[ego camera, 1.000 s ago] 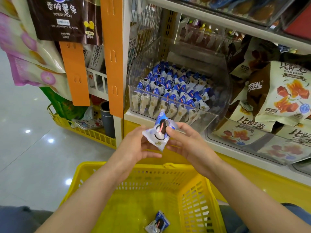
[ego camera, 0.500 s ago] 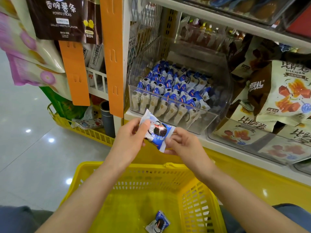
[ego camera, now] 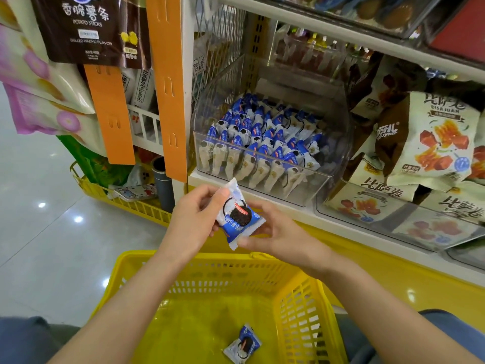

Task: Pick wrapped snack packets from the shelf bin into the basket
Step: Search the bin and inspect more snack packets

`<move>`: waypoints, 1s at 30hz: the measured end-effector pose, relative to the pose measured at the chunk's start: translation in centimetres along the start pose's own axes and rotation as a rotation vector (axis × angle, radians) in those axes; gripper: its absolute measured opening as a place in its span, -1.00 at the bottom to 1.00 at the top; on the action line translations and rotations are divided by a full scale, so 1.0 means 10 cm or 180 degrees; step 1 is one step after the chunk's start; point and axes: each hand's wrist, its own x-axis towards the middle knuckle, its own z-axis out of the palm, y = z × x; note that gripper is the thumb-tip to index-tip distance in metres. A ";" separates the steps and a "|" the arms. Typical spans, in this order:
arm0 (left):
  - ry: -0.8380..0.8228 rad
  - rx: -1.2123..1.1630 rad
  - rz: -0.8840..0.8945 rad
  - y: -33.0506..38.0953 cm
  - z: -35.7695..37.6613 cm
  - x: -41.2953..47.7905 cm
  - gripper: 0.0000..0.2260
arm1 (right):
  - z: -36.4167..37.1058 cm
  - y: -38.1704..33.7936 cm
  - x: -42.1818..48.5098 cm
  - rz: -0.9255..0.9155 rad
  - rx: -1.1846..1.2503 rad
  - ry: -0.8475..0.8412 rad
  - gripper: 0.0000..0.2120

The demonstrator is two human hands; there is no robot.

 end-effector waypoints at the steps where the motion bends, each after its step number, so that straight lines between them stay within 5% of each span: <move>1: -0.0072 0.0035 0.0018 0.00 0.00 -0.01 -0.81 | 0.00 0.00 -0.01 -0.0078 0.0040 0.0039 -0.55; 4: -0.0370 -0.0223 -0.0278 0.01 0.01 -0.05 -0.76 | 0.02 -0.01 -0.02 0.0011 0.0681 0.0205 -0.74; 8: -0.0594 -0.0357 -0.0446 0.00 0.04 -0.08 -0.76 | 0.02 -0.01 -0.04 0.0217 0.1300 0.0304 -0.74; 13: -0.0678 0.0362 0.0188 0.00 0.04 -0.08 -0.81 | 0.05 -0.02 -0.09 -0.0216 0.0694 0.0743 -0.85; 21: -0.0953 0.1172 0.0726 0.14 -0.02 -0.03 -0.60 | -0.14 -0.18 -0.13 -0.0392 -0.0208 0.0944 -0.87; 26: -0.1415 0.1505 0.1118 0.47 -0.14 0.15 -0.63 | -0.34 -0.48 -0.11 -0.0584 -0.1196 0.0624 -0.79; 30: -0.0896 0.1768 0.1626 0.72 -0.20 0.40 -0.78 | -0.59 -0.77 -0.01 -0.0671 -0.1686 0.0875 -0.89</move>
